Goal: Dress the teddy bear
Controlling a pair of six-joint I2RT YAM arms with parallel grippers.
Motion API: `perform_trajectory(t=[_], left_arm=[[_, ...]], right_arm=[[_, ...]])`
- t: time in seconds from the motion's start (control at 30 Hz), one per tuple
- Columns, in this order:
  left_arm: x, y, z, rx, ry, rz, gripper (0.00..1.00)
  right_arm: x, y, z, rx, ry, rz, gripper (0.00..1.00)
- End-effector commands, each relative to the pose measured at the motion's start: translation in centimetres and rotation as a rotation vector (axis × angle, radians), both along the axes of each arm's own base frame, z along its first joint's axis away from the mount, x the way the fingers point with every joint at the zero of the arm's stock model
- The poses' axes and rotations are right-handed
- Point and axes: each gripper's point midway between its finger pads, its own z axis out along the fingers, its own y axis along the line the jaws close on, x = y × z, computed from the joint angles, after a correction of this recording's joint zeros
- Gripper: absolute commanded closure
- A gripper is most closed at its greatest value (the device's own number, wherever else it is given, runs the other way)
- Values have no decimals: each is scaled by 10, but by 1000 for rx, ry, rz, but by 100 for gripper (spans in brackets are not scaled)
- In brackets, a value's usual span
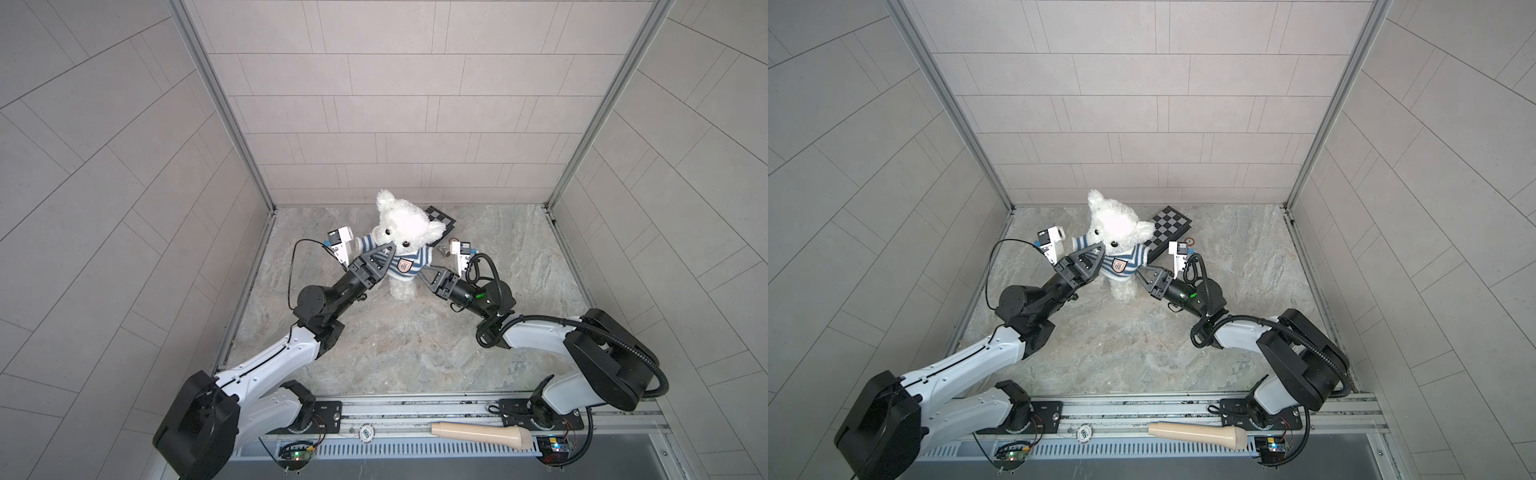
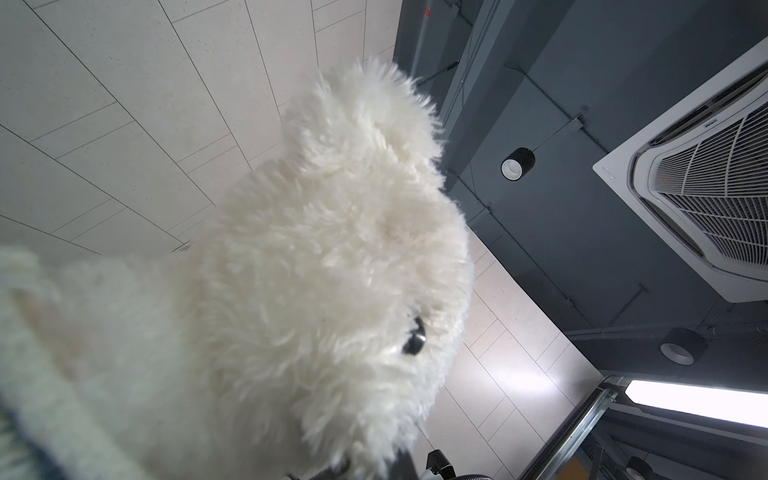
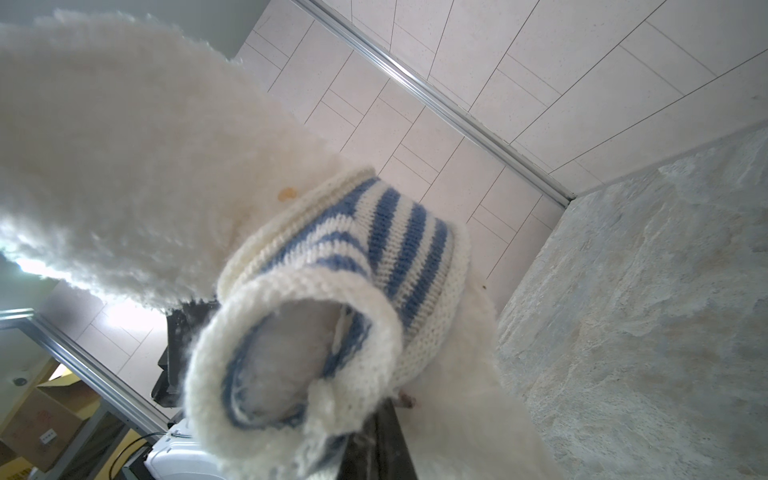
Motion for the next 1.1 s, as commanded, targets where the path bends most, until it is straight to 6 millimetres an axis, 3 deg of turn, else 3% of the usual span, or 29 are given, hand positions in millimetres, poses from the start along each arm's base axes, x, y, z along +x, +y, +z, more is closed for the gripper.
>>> perform_trajectory(t=[0.0,0.33,0.6,0.77,0.97,1.07], left_arm=[[-11,5,21,-43,-78,-2,100],[2,23,22,-53,-56,72,100],[8,34,21,-71,-46,135,100],[15,43,17,-85,-25,181,100],[22,50,13,-116,6,209,100],[25,51,11,-137,17,209,100]], right_arm=[[-1,-1,6,13,-36,-1,100],[-7,-5,-29,-93,-64,-38,100],[-9,3,-51,-194,-68,-15,100],[-13,7,-74,-365,-85,-20,100],[-27,5,-108,-714,-134,-31,100],[-28,1,-113,-750,-137,-36,100]])
